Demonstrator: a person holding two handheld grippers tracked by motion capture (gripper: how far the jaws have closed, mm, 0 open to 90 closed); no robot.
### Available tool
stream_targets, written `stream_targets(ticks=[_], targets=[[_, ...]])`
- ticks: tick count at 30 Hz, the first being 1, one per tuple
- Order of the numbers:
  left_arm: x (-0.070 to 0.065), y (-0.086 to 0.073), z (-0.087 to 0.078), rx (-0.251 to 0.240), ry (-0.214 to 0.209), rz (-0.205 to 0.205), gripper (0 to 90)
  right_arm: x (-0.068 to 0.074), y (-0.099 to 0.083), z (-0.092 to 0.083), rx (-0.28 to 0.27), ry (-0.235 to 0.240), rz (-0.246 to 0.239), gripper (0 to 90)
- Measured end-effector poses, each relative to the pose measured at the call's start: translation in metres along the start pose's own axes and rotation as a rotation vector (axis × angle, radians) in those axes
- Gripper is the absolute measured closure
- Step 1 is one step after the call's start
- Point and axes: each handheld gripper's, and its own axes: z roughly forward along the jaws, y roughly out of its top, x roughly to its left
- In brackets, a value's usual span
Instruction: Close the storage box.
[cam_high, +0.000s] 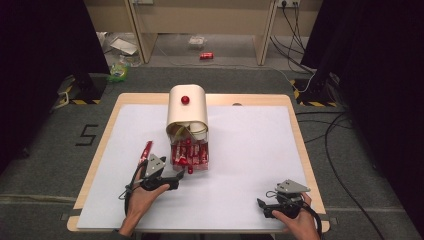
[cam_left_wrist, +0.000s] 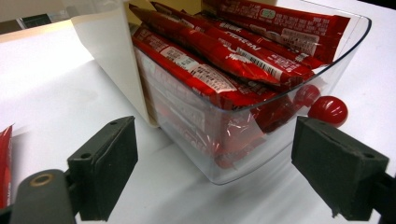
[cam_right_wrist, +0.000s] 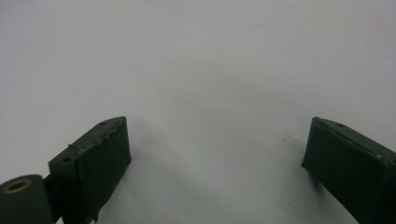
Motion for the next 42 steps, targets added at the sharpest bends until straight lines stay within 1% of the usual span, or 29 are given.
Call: stream_targets(ticks=[5, 12, 14, 22, 23, 26, 30, 33, 36, 42], targets=[[0.002, 0.0, 0.003, 0.0, -0.001, -0.009, 14.1, 0.0, 0.0, 0.0, -0.003, -0.001, 0.0, 7.4], [0.004, 0.001, 0.006, -0.005, 0.012, -0.015, 13.6, 0.0, 0.0, 0.0, 0.003, 0.001, 0.002, 7.2], [0.004, 0.001, 0.008, -0.006, 0.016, -0.024, 13.5, 0.0, 0.0, 0.0, 0.0, 0.0, 0.0, 7.2], [0.006, 0.002, 0.011, -0.009, 0.029, -0.032, 13.6, 0.0, 0.0, 0.0, 0.003, 0.001, 0.002, 7.1], [0.006, 0.003, 0.012, -0.009, 0.028, -0.039, 13.6, 0.0, 0.0, 0.0, 0.002, 0.001, 0.0, 7.0], [0.007, 0.005, 0.012, 0.003, 0.032, -0.028, 13.5, 0.0, 0.0, 0.0, 0.002, 0.001, 0.0, 7.0], [0.006, 0.01, 0.013, 0.0, 0.028, -0.023, 13.0, 0.0, 0.0, 0.0, 0.002, 0.001, 0.0, 7.0], [0.005, 0.012, 0.016, 0.0, 0.037, -0.014, 12.9, 0.0, 0.0, 0.001, 0.0, 0.001, 0.0, 7.0], [0.006, 0.012, 0.017, -0.001, 0.039, -0.015, 13.0, 0.0, 0.0, 0.001, 0.0, 0.001, 0.0, 6.9], [0.009, 0.011, 0.02, -0.004, 0.044, -0.029, 11.9, 0.0, 0.0, 0.0, 0.003, 0.002, 0.002, 6.8]])
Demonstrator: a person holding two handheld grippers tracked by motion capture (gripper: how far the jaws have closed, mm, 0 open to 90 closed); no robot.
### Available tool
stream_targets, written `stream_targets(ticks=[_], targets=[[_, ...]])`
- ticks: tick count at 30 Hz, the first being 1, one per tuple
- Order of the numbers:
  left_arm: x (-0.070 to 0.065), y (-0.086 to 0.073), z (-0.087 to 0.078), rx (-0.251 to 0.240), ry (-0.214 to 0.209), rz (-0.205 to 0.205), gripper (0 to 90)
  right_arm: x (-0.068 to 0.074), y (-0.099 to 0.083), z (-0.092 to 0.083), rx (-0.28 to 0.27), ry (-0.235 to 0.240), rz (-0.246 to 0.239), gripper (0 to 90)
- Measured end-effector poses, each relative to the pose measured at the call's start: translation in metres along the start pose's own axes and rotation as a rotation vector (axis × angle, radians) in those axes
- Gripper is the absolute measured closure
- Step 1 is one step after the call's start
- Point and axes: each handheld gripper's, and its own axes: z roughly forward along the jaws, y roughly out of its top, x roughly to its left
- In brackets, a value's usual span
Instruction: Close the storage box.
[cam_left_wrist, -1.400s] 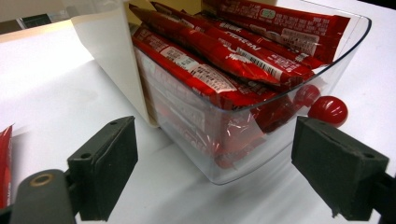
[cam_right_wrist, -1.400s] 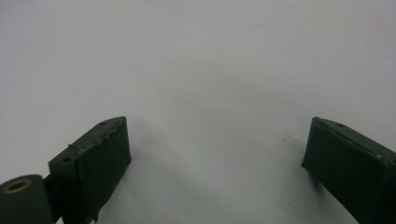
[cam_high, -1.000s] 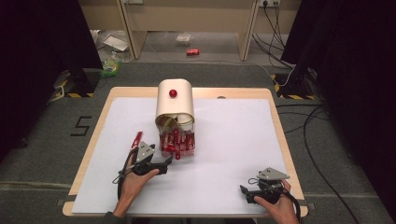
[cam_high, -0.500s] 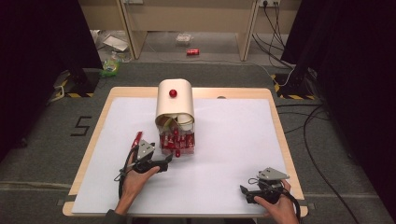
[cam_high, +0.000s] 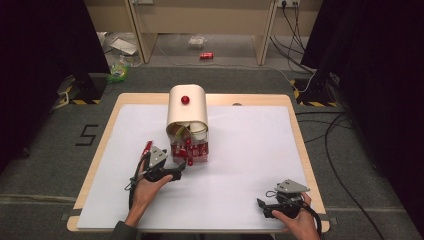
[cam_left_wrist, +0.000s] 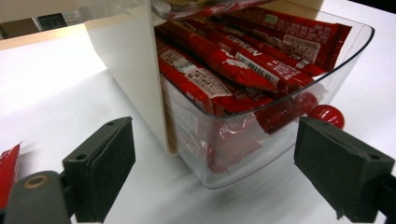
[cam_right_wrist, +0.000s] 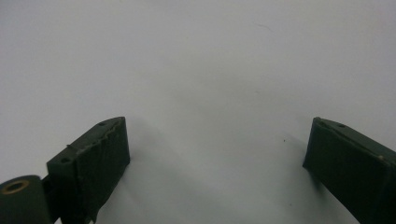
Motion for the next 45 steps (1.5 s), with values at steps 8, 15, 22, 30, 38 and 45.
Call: stream_targets(ticks=[8, 15, 22, 30, 38, 45], targets=[[0.003, 0.0, 0.004, -0.003, 0.007, -0.017, 12.1, 0.0, 0.0, 0.0, 0.0, 0.001, 0.0, 6.7], [0.005, 0.0, 0.006, 0.004, 0.023, -0.026, 12.1, 0.0, 0.0, 0.0, -0.002, 0.001, 0.0, 6.6], [0.006, 0.0, 0.009, -0.002, 0.039, -0.035, 12.5, 0.0, 0.0, 0.0, -0.002, 0.002, -0.001, 6.5], [0.009, 0.0, 0.008, -0.005, 0.057, -0.047, 13.1, 0.0, 0.0, 0.0, -0.002, 0.0, -0.003, 6.5], [0.011, 0.0, 0.009, -0.008, 0.068, -0.057, 13.3, 0.0, 0.0, 0.0, 0.0, 0.001, 0.0, 6.4], [0.016, -0.001, 0.012, 0.002, 0.104, -0.068, 13.8, 0.0, 0.0, 0.0, -0.002, 0.0, -0.002, 6.4]])
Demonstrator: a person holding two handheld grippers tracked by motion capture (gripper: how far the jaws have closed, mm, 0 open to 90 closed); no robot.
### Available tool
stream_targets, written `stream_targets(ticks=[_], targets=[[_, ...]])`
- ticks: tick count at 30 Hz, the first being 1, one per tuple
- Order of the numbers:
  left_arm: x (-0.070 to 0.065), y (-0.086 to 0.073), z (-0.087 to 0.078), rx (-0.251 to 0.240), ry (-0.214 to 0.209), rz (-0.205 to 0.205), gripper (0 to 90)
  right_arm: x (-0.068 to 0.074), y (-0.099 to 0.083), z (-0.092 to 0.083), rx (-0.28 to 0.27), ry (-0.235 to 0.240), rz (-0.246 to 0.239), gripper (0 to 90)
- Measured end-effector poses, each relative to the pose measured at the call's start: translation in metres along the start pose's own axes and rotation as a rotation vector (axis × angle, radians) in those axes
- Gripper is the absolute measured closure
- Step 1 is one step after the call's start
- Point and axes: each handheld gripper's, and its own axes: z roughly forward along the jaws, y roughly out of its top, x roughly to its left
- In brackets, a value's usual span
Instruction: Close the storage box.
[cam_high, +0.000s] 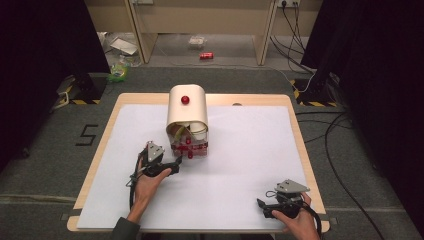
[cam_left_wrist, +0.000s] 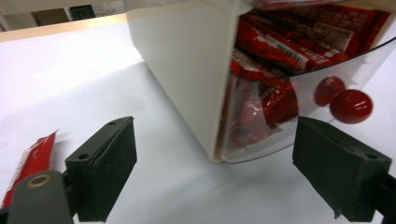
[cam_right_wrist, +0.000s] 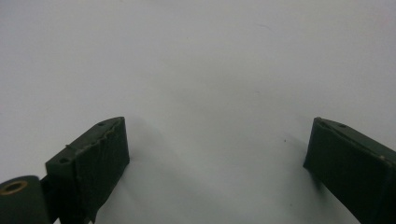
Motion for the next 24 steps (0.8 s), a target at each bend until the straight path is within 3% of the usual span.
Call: stream_targets(ticks=[2, 10, 16, 24], targets=[[0.002, 0.0, 0.001, 0.001, -0.006, -0.016, 12.9, 0.0, 0.0, 0.0, 0.0, 0.0, 0.0, 6.4], [0.003, 0.0, 0.002, 0.007, 0.001, -0.015, 11.5, 0.0, 0.0, 0.0, 0.0, 0.0, 0.0, 6.4], [-0.001, 0.0, -0.001, 0.001, -0.007, 0.01, 18.7, 0.0, 0.0, 0.0, 0.0, 0.001, 0.0, 6.4], [-0.003, 0.001, -0.01, 0.008, -0.024, 0.024, 17.7, 0.0, 0.0, 0.0, -0.001, 0.0, 0.0, 6.4]])
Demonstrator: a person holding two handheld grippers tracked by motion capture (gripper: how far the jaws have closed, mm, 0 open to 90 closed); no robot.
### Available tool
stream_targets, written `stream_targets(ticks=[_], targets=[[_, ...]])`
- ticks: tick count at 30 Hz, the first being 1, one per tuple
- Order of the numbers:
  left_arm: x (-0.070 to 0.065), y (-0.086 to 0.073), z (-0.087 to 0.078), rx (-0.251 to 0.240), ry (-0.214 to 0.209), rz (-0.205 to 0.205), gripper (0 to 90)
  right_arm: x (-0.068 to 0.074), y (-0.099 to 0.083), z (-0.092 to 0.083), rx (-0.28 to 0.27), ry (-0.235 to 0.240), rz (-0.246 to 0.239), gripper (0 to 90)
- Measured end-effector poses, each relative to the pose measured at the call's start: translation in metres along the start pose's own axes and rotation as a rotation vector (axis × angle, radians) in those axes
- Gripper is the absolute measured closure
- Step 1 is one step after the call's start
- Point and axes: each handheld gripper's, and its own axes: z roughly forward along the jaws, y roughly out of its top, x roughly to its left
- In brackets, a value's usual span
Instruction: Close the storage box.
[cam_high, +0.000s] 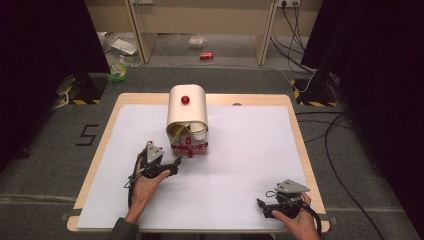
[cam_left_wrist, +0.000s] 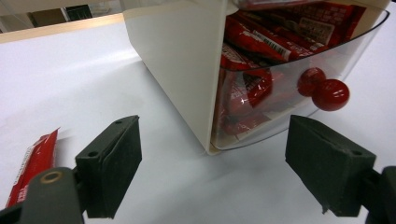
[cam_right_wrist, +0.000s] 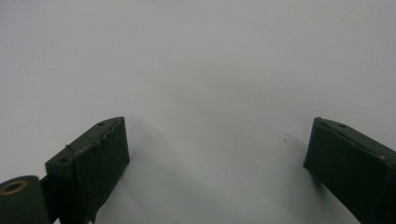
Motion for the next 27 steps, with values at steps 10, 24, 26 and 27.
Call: stream_targets(ticks=[10, 24, 26, 27], targets=[[-0.001, 0.0, -0.006, -0.001, -0.015, -0.009, 17.2, 0.0, 0.0, 0.0, 0.0, 0.0, 0.0, 6.4], [0.0, 0.004, -0.018, -0.003, -0.039, -0.007, 16.7, 0.0, 0.0, 0.0, 0.0, 0.0, 0.0, 6.4], [0.0, 0.005, -0.02, -0.009, -0.041, -0.006, 16.5, 0.0, 0.0, 0.0, 0.0, 0.0, -0.001, 6.4], [0.0, 0.005, -0.021, -0.009, -0.043, -0.006, 16.5, 0.0, 0.0, 0.0, 0.0, -0.001, 0.0, 6.4]])
